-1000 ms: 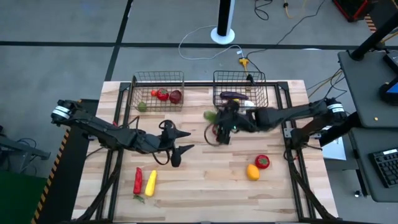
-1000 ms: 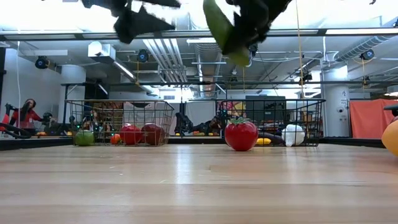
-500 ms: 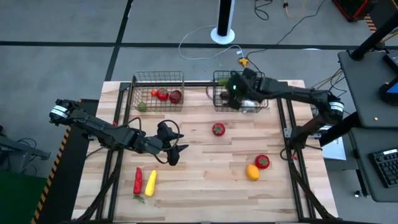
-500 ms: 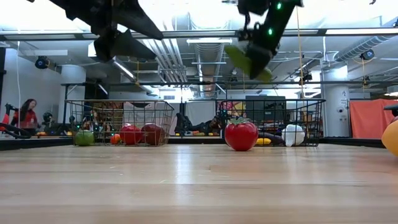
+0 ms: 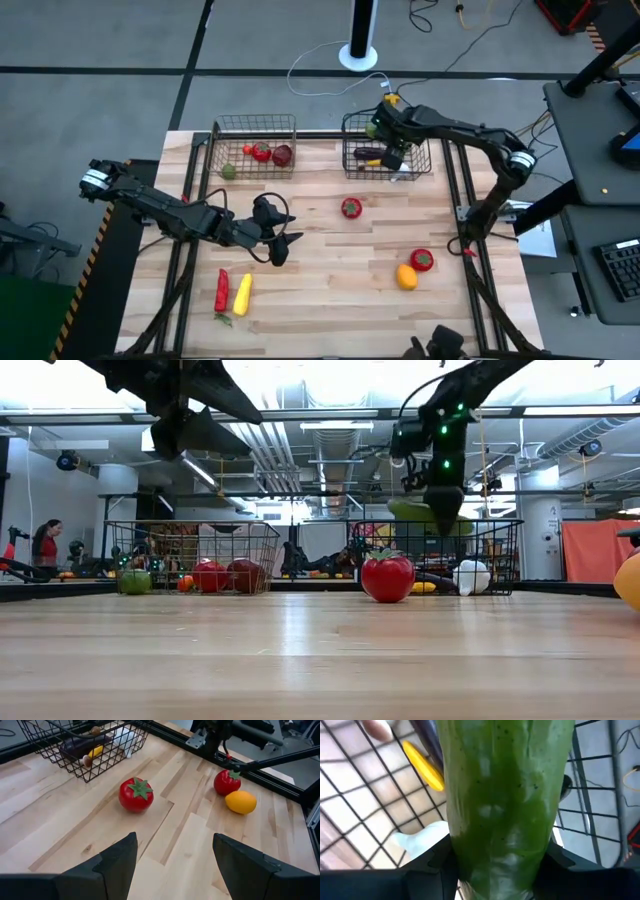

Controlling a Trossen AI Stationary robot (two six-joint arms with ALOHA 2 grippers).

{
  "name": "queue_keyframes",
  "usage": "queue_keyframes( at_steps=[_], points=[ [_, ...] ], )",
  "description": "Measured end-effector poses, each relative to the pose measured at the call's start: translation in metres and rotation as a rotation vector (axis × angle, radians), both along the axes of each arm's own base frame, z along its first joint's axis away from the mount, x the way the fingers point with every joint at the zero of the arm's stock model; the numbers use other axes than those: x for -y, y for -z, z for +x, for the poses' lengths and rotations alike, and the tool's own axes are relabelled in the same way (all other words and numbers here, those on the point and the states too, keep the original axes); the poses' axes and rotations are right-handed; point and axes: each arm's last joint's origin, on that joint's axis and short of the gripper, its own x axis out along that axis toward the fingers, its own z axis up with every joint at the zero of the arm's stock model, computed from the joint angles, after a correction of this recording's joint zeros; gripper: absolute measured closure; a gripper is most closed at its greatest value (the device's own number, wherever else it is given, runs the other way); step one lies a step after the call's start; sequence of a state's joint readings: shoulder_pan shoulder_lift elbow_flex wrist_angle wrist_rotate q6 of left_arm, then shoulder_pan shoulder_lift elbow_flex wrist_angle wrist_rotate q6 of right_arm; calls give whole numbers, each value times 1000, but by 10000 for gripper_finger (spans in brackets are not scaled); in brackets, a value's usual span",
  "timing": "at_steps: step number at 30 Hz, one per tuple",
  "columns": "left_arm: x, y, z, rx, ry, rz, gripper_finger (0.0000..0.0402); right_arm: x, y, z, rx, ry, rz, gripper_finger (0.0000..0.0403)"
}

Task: Sort produce into baskets
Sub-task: Put the cucumber into the right wire basket, then put the left tomato into the left wire basket

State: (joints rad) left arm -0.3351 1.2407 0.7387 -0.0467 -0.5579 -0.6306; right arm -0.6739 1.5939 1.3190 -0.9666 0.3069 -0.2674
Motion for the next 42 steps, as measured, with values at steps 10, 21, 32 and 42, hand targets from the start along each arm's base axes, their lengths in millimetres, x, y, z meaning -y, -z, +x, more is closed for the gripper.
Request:
queue_keyframes(
  at_steps=[10,21,32,42],
  points=[
    [0,0,0,-1,-4,3,158,12,15,7,-46,-29,15,225],
    [0,1,0,0,-10,1,158,16,5,14,10,-49,9,220],
    [0,1,0,0,-10,1,158,15,6,15,47,-48,42,164],
    [2,2,0,-25,71,-61,158,11,-7,11,109,23,24,144]
  ],
)
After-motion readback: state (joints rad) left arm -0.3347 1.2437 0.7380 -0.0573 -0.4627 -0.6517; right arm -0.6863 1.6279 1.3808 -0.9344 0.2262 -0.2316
